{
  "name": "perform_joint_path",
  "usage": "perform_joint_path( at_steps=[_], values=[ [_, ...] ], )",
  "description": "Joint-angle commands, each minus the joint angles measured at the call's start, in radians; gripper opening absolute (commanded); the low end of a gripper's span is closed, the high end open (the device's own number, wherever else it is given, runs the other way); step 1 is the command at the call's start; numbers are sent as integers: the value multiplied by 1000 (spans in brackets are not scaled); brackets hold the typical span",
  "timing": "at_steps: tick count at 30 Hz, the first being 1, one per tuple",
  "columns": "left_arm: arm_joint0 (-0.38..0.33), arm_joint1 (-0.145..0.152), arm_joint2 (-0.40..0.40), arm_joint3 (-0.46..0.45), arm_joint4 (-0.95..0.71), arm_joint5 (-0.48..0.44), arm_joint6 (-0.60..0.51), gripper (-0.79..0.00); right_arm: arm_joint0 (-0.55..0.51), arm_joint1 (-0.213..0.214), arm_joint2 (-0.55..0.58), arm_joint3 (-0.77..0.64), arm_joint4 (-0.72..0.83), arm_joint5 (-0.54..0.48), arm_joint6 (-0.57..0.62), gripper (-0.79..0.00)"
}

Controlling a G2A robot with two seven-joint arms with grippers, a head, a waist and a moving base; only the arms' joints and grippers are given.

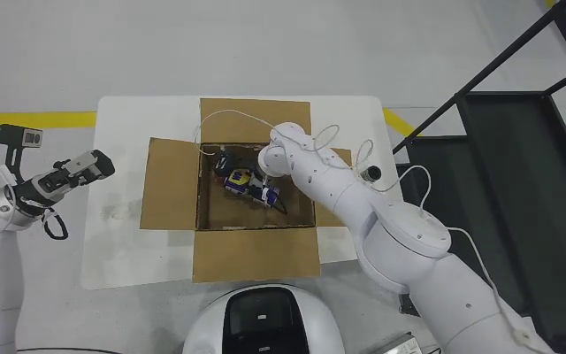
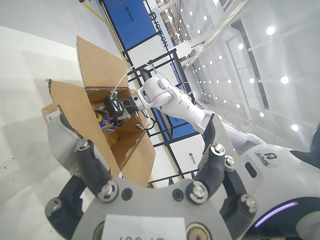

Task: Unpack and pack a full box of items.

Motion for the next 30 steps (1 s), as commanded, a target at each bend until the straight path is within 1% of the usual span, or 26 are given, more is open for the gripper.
perform_joint_path(
  at_steps=[1,6,9,12,15,18,22,26,30],
  values=[
    [0,0,0,0,0,0,0,0,-1,12,10,-20,-5,-5,-5,-785],
    [0,0,0,0,0,0,0,0,-14,52,42,-104,-16,-25,0,-785],
    [0,0,0,0,0,0,0,0,-30,84,66,-178,-27,-29,31,-785],
    [0,0,0,0,0,0,0,0,-54,124,100,-273,-40,-21,75,-785],
    [0,0,0,0,0,0,0,0,-93,174,149,-391,-50,-20,130,-785],
    [0,0,0,0,0,0,0,0,-154,231,217,-537,-60,-19,193,-785],
    [0,0,0,0,0,0,0,0,-267,309,339,-750,-74,-8,266,-785],
    [0,0,0,0,0,0,0,0,-391,374,470,-934,-76,-22,274,-785],
    [1,0,0,-1,1,2,7,0,-491,423,580,-1057,-71,-46,250,-785]
  ],
)
